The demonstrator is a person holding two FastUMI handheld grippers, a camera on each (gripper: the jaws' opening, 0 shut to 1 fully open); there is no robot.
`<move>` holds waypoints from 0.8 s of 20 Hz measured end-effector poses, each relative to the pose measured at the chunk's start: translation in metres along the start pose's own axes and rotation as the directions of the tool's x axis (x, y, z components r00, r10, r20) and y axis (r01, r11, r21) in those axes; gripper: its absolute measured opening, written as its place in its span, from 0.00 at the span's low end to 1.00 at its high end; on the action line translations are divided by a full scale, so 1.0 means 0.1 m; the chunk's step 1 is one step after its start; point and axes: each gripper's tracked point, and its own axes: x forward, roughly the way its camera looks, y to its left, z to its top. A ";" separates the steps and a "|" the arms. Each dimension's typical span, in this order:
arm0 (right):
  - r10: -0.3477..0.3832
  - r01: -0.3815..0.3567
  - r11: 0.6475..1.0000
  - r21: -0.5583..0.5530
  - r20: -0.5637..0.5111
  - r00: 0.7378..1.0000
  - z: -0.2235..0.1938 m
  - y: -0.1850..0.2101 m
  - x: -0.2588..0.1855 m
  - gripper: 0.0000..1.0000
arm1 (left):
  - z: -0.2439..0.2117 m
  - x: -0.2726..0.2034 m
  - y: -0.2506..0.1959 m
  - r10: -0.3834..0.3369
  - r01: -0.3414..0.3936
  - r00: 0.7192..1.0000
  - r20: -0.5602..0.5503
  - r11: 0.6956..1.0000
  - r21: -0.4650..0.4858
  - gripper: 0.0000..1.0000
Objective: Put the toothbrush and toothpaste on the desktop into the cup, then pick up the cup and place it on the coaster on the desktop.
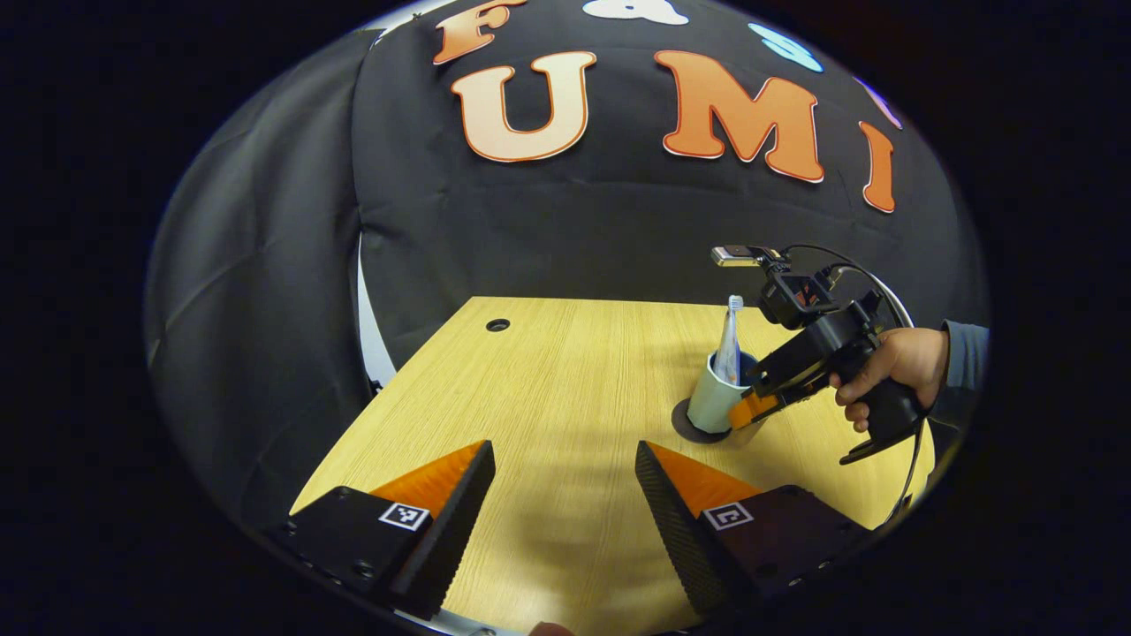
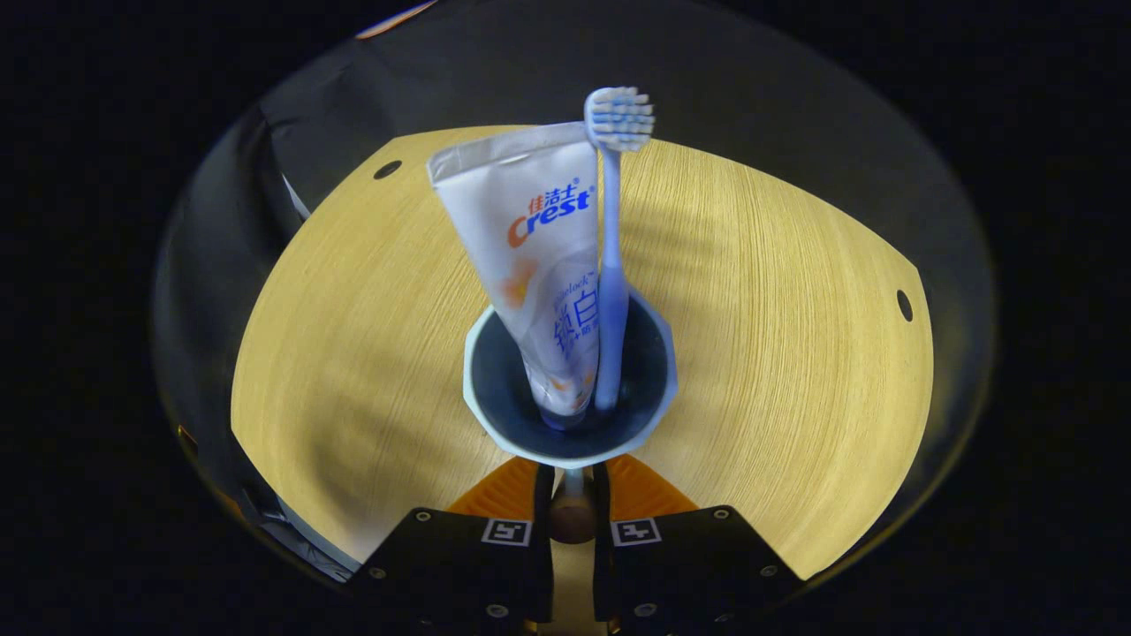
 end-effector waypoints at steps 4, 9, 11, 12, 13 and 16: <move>-0.004 0.004 1.000 -0.001 0.004 1.000 0.00 -0.01 0.05 0.18 | 0.00 0.01 -0.01 -0.010 0.010 1.000 -0.014 1.000 -0.002 0.96; 0.007 -0.008 0.997 0.071 0.013 1.000 0.01 0.02 0.00 0.22 | -0.01 0.03 -0.03 -0.044 0.044 0.999 -0.014 0.999 0.012 0.96; 0.028 -0.034 0.994 0.101 0.066 0.997 0.08 0.04 -0.11 0.38 | 0.03 0.15 -0.04 -0.060 0.061 0.998 -0.007 0.998 0.028 0.96; 0.034 -0.044 0.994 0.102 0.100 0.994 0.11 0.04 -0.17 0.51 | 0.06 0.21 -0.06 -0.069 0.069 0.998 -0.002 0.997 0.035 0.96; 0.039 -0.053 0.993 0.104 0.134 0.990 0.12 0.02 -0.24 0.54 | 0.11 0.25 -0.10 -0.078 0.078 0.997 0.004 0.996 0.041 0.96; 0.061 -0.093 0.986 0.140 0.221 0.973 0.12 -0.02 -0.46 0.72 | 0.25 0.15 -0.28 -0.106 0.104 0.994 0.026 0.993 0.055 0.96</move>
